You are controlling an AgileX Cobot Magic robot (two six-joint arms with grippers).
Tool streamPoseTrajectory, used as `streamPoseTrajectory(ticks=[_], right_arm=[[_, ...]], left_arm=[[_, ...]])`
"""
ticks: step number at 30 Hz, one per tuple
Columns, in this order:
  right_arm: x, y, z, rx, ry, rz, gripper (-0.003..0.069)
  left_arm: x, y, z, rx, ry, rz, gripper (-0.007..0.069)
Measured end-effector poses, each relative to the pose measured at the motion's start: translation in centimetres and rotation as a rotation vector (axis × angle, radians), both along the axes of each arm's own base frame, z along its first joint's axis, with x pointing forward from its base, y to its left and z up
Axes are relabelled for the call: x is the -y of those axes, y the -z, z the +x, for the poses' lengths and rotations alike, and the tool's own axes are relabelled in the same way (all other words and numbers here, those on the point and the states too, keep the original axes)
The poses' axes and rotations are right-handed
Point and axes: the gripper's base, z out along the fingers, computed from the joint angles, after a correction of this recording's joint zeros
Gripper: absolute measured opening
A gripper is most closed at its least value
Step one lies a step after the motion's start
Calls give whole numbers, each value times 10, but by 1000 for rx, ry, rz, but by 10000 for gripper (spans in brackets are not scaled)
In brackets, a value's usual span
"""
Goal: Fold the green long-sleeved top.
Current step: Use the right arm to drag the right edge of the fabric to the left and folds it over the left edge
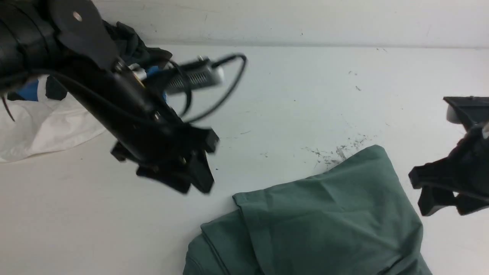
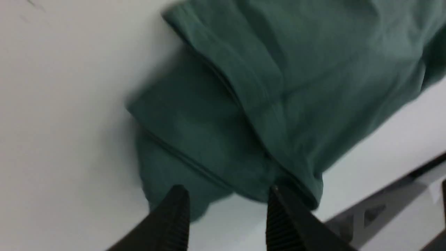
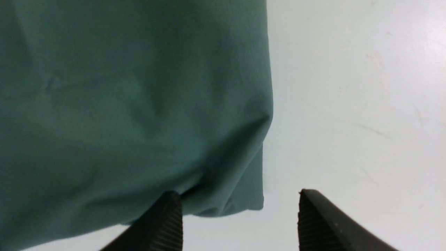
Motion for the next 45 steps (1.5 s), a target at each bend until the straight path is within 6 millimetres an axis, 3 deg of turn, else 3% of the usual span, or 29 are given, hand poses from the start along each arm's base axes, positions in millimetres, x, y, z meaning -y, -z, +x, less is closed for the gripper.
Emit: streamPoseTrajectory(ticks=[2,5,12,18,24,27,30,32,34,37,39,43,45], right_arm=[[4,-7,-16,25,-4,0,419],[9,-10,-31,45,-12,-13,419],[11,-9,-37,42,-27,-25,392],[11,-9,-37,43,-33,-26,348],[11,-9,-36,47,-34,-25,307],[11,-9,-36,51,-34,-25,283],[11,-9,-36,52,-34,-24,265],[11,-9,-36,52,-34,-24,255],[11,-9,-36,52,-34,-24,251],[11,-9,-36,53,-34,-24,244],[11,-9,-36,53,-34,-24,244],[11,-9,-36,53,-34,-24,244],[10,-9,-36,51,-32,-16,244]], left_arm=[[23,21,-24,-90,47,43,289],[48,37,-43,-132,56,76,298],[104,59,-69,-101,81,74,353],[127,99,-75,-172,88,142,367],[131,118,-74,-220,83,162,344],[131,118,-75,-217,107,159,241],[130,114,-76,-214,139,162,86],[126,102,-78,-198,180,165,21],[123,95,-78,-187,193,164,8],[106,61,-76,-115,214,171,-1],[97,51,-73,-69,216,187,-2],[84,43,-71,-23,215,268,-3],[76,49,-69,-17,211,356,-3]])
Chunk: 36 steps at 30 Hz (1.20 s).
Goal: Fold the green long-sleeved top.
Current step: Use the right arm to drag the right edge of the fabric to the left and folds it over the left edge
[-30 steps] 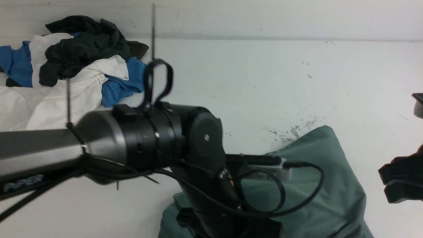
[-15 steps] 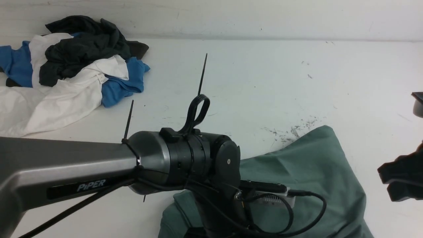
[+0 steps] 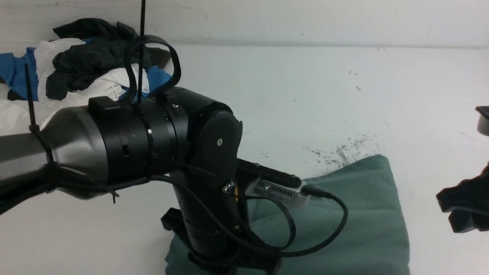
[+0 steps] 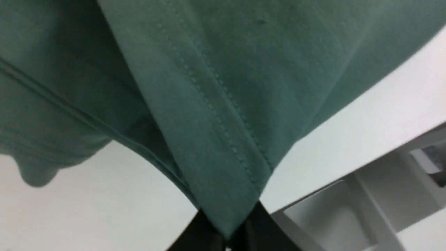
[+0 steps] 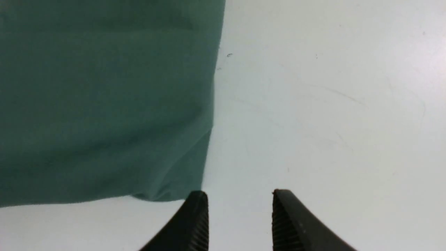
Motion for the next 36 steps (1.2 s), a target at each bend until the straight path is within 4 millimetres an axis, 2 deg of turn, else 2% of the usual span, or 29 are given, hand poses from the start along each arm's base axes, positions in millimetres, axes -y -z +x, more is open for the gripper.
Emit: streamPoseTrajectory(ticks=[6,7,8,11,14,17,19,20,22,24,26,27,29,34,36], right_arm=[[0,0,0,0,0,0,244],[0,0,0,0,0,0,244],[0,0,0,0,0,0,244],[0,0,0,0,0,0,244],[0,0,0,1,0,0,244],[0,0,0,1,-1,0,244],[0,0,0,1,-2,0,244],[0,0,0,1,-3,-1,244],[0,0,0,1,-3,-1,244],[0,0,0,3,-3,0,244],[-1,0,1,8,-2,6,244],[-1,0,1,8,-2,6,244],[-1,0,1,13,-1,16,244],[-2,-1,2,18,0,19,244],[-2,-1,2,18,0,21,244]], left_arm=[[-12,36,3,-19,-65,193,17],[-13,36,3,-21,-64,195,17],[-13,46,4,-37,-69,237,57],[-12,50,6,-42,-66,252,114],[-2,32,19,26,-61,211,242],[3,8,30,112,-63,158,332],[4,-4,36,146,-74,126,360],[0,-16,46,175,-108,100,380],[-12,-26,64,199,-172,77,391],[-24,-28,80,194,-238,61,396],[-40,-20,101,152,-311,43,396],[-39,-21,101,152,-309,37,396],[-45,-7,118,113,-325,-10,396],[-44,19,136,76,-310,-91,396],[-41,37,142,37,-305,-104,396]])
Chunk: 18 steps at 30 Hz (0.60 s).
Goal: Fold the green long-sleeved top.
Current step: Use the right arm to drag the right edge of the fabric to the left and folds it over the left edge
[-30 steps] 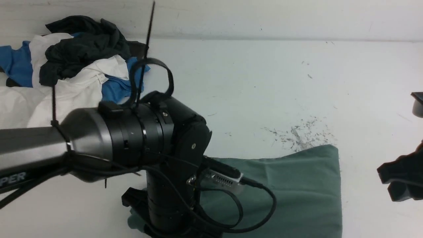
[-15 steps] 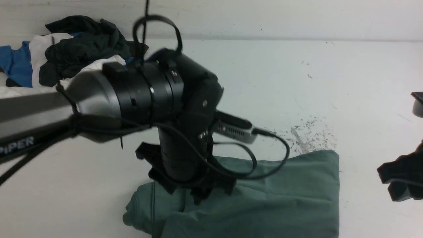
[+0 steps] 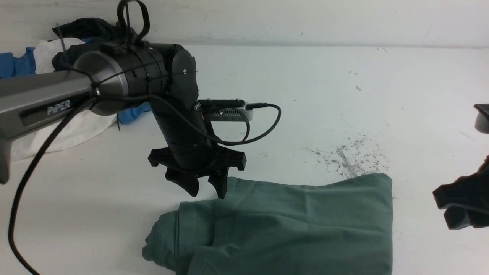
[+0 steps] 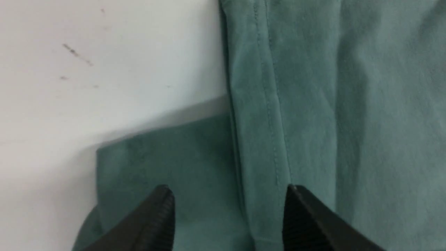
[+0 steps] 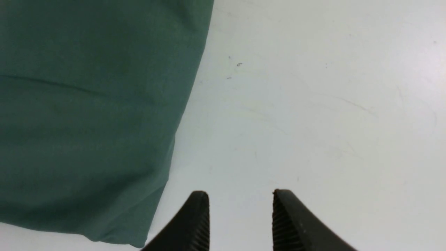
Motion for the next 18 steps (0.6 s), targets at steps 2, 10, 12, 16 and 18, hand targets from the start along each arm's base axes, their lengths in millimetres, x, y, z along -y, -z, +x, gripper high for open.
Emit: streamPoseTrajectory(ticks=[2,10,12,16,18], right_arm=[[0,0,0,1,0,1,244],[0,0,0,0,1,6,244],[-1,0,0,-1,2,9,244],[-1,0,0,-2,3,16,244],[-1,0,0,-2,3,18,244]], left_arm=[[2,10,3,-17,4,-9,396],[10,29,7,-37,44,-62,373],[10,29,7,-35,54,-65,331],[13,28,6,-38,60,-100,179],[14,27,6,-38,70,-119,94]])
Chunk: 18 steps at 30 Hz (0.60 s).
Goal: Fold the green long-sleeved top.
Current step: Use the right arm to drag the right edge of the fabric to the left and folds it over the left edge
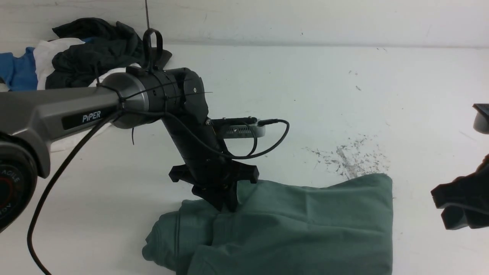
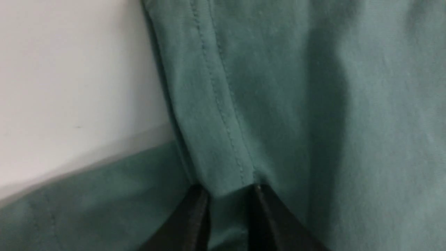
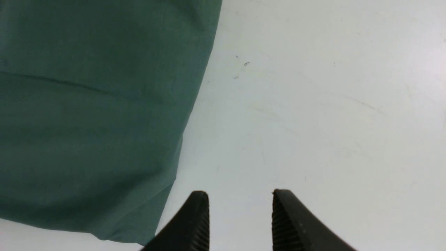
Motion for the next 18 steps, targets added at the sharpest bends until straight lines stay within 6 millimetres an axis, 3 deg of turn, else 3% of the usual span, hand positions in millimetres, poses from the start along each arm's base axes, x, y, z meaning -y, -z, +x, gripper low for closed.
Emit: streamPoseTrajectory(ticks=[2,7,13,18], right_arm=[[0,0,0,0,0,2,244],[0,0,0,-1,1,4,244],[0,0,0,-1,1,4,244],[0,0,0,-1,1,4,244]], left_arm=[[0,-1,0,2,13,-20,22],[-10,-5,5,0,3,-38,-3],[-54,-60,20,124,-94,-82,-3],[-64,-67,17,114,-74,-40,-3]])
